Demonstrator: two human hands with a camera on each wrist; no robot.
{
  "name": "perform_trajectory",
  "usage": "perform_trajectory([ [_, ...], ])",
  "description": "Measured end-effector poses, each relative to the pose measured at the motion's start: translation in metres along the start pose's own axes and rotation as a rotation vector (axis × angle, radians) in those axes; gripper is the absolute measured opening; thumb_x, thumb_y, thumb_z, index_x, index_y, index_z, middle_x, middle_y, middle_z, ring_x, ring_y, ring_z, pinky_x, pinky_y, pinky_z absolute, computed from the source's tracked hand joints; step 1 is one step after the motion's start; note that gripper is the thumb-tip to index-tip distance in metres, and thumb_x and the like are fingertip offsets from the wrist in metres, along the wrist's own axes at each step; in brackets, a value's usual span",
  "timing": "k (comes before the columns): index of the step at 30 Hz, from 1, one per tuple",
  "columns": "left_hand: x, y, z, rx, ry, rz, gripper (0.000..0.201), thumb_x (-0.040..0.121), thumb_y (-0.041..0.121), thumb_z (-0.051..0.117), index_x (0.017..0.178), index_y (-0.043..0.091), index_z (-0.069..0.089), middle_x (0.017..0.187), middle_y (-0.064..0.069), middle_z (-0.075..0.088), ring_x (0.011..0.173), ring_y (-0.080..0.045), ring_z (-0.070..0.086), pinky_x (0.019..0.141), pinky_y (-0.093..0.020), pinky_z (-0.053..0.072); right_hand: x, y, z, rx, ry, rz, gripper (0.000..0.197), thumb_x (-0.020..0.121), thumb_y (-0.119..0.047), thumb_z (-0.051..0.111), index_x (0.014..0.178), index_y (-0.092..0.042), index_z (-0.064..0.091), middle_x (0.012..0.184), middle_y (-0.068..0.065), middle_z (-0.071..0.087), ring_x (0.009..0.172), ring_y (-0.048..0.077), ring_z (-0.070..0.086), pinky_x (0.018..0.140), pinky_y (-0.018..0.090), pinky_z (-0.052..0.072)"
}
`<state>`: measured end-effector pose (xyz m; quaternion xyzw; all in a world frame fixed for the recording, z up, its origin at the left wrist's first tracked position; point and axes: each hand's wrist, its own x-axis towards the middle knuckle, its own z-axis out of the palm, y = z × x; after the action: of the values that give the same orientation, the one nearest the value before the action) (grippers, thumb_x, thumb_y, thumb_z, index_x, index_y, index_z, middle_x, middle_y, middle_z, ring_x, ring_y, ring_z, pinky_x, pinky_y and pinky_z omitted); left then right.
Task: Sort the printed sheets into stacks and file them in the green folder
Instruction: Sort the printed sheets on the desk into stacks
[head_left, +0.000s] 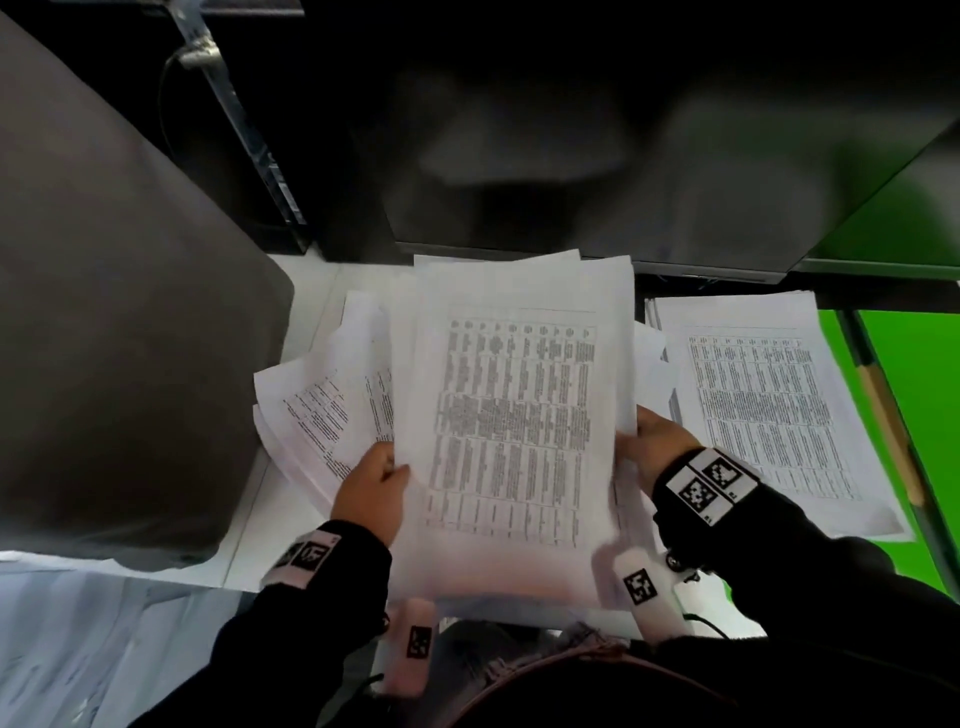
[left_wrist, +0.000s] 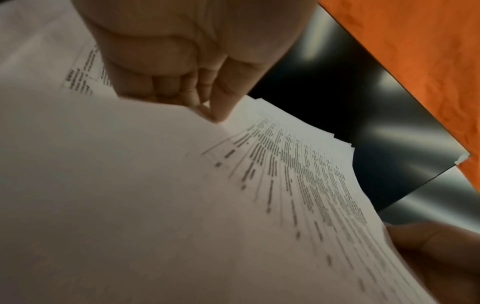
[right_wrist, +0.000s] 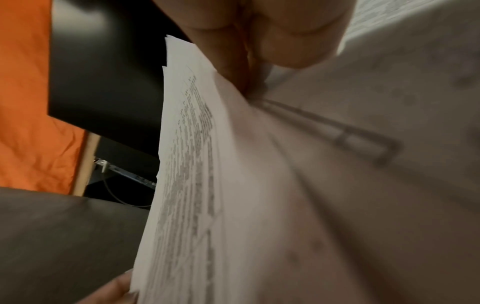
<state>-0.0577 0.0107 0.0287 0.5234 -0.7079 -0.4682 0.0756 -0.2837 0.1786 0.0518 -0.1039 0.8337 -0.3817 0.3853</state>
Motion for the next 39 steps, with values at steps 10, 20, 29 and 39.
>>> perform_trajectory([
  [10,-0.003,0.03,0.019,-0.186,-0.184,-0.117,0.059,0.096,0.029,0.045,0.147,0.014,0.02,0.151,0.002,0.027,0.139,-0.015,0.026,0.112,-0.031,0.021,-0.014,-0.017,0.003,-0.088,-0.003,0.005,0.026,0.098,-0.019,0.034,0.105,-0.016,0.059,0.101,0.007,0.067,0.078,0.018,0.056,0.07,0.016,0.049],
  [20,0.003,0.012,0.025,-0.188,-0.181,-0.043,0.015,0.092,0.019,0.054,0.101,0.031,0.058,0.113,0.005,0.064,0.107,-0.019,0.058,0.088,-0.03,0.043,-0.004,0.0,0.002,-0.232,-0.011,0.005,0.036,0.088,-0.016,0.058,0.124,-0.011,0.054,0.116,0.006,0.064,0.105,0.022,0.059,0.091,0.028,0.043],
  [29,0.031,-0.035,0.001,-0.069,0.186,-0.331,0.049,0.075,0.034,0.072,0.115,0.015,0.05,0.106,-0.006,0.06,0.096,-0.028,0.058,0.082,-0.031,0.044,0.013,0.037,-0.016,-0.265,0.105,0.201,0.037,0.088,-0.021,0.061,0.121,-0.006,0.055,0.111,0.014,0.065,0.095,0.028,0.06,0.081,0.029,0.043],
  [39,0.039,-0.044,-0.012,0.199,0.121,-0.184,0.034,0.096,0.028,0.044,0.112,-0.001,0.053,0.118,-0.019,0.057,0.115,-0.035,0.051,0.095,-0.039,0.037,0.017,0.048,-0.019,-0.256,0.111,0.195,0.034,0.091,-0.019,0.055,0.122,-0.005,0.052,0.116,0.013,0.063,0.087,0.019,0.053,0.079,0.027,0.04],
])
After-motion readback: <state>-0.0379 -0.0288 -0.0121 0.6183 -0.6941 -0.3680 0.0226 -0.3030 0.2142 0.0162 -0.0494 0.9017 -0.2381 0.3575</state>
